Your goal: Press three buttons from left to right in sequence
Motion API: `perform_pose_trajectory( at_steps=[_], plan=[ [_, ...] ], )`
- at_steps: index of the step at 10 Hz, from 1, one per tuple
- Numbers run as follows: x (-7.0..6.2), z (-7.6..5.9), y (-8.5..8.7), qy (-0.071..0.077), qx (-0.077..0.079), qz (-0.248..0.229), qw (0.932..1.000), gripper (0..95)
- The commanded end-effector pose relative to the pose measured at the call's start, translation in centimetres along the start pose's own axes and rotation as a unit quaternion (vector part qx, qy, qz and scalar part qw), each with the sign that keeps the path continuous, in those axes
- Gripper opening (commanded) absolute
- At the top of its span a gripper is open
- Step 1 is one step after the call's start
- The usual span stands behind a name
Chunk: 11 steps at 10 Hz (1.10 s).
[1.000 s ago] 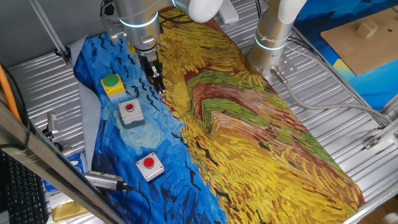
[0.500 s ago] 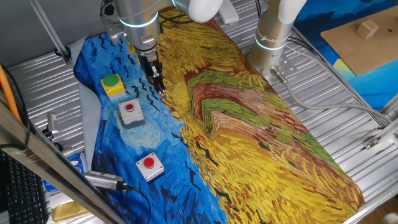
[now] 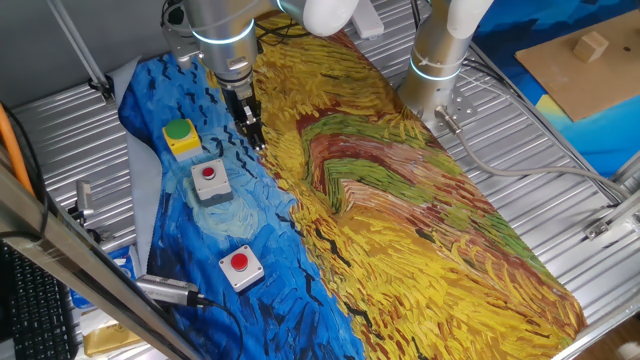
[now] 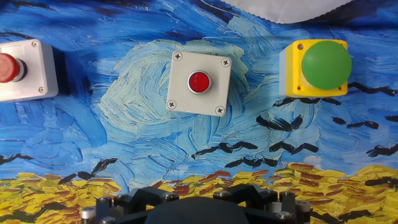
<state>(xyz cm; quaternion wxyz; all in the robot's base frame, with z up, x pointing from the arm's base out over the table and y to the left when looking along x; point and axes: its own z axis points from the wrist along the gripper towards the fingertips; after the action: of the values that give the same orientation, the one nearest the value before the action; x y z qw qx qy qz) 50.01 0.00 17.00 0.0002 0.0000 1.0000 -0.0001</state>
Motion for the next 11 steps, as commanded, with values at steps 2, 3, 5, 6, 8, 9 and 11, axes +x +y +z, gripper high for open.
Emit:
perform_pose_trajectory(
  at_steps=[2,3,5,6,8,9,11],
  plan=[
    [0.01,-0.01,0.0,-0.036,-0.002,-0.105,0.9939,0.0],
    [0.02,-0.01,0.0,-0.035,-0.001,-0.105,0.9938,0.0],
    [0.02,-0.01,0.0,-0.034,0.001,-0.106,0.9937,0.0],
    [0.02,-0.01,0.0,-0.033,0.001,-0.107,0.9937,0.0],
    [0.02,-0.01,0.0,-0.03,0.0,-0.105,0.994,0.0],
    [0.02,-0.01,0.0,-0.029,0.001,-0.103,0.9943,0.0],
    [0.02,-0.02,0.0,-0.028,0.0,-0.088,0.9957,0.0]
  ],
)
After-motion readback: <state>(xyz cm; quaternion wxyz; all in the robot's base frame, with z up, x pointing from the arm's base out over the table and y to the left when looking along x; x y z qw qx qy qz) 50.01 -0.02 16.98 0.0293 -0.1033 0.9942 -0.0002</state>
